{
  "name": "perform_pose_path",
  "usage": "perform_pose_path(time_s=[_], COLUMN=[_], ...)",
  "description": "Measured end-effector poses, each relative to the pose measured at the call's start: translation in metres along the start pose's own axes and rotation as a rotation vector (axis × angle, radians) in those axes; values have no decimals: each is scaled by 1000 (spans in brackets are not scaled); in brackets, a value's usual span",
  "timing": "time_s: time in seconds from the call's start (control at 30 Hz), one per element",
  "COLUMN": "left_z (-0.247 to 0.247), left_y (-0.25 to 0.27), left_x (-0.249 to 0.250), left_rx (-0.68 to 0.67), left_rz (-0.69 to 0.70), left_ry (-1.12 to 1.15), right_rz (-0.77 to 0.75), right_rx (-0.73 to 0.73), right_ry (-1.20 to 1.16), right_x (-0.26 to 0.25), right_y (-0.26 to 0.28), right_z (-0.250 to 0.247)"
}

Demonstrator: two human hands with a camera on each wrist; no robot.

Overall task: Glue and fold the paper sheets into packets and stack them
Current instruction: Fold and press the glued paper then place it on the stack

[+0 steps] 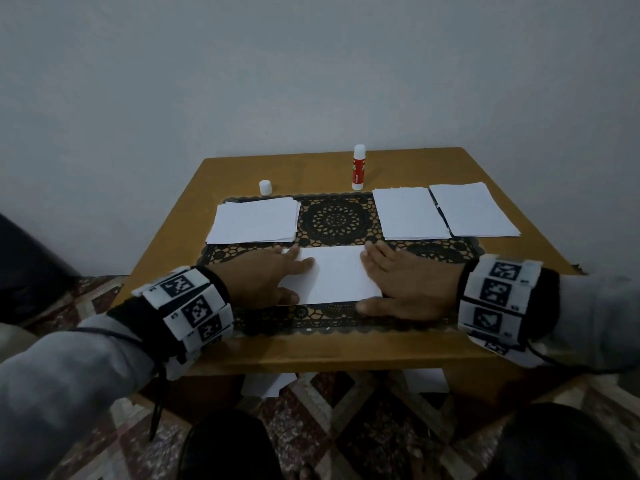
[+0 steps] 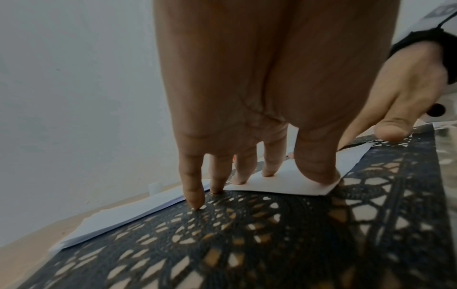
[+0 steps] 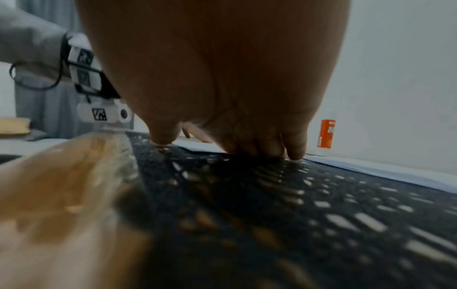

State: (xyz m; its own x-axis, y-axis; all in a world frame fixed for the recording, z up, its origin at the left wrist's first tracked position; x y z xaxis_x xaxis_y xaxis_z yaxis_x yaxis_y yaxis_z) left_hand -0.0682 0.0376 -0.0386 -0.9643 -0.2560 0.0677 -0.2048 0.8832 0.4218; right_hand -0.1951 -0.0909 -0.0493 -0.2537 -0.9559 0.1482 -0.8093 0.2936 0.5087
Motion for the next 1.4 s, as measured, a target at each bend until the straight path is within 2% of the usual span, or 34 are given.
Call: perform_pose_path(time_s=[0.13,0.17,0.3,0.37,0.47,0.57,0.63,0.8,0.97,1.1,1.3,1.4], left_z=[-1,-1,-2,-2,-2,-3,-3,-2,-3,-1,-10,-8], left_y=[-1,-1,0,0,-1,-2,-1,-1,-1,3,-1,-2], left_x=[1,1,2,3,2,2,3,3,5,3,17,50], left_rx=[-8,-5,-1,-5,-17,-17,-17,-24,-16,-9,-47,-111], left_rz=[-2,-4,3,6,-2,1,0,0,0,-1,-27,91], left_ry=[-18,-21,-37,-40,-40,-61,-71,-59,-71,-47,-84,-45], right_rz=[-160,-160,3,-83,-216,-96,-13,-170,-75,-253,-91,-97], right_rx=[-65,-67,-5,-2,-105,-75,-13,-33,42,26,95,105], right_ry=[96,101,81,108,76,-51,-20,45,-6,75,-29,-31], right_x=[-21,-19,4,-11,-34,-13,-5,-34,-22,-50,-9,-11], right_y=[24,24,6,14,29,2,-15,-11,-27,-6,-19,-19], right_z=[15,14,-2,4,10,-14,-22,-11,-28,-12,-21,-21])
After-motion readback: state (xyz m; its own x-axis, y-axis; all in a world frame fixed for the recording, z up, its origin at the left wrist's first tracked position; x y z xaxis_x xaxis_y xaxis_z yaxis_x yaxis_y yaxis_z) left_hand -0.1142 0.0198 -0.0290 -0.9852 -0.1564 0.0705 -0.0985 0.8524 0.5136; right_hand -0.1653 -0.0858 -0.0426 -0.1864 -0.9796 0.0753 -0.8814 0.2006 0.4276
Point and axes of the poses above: each hand's wrist, its own y-axis away from the middle knuckle, its own z-axis out of the palm, x = y × z, the point moved 6 cm from there along -y, towards the middle knuckle, and after that the axes turned 10 degrees about z, right-handed, at the moved point
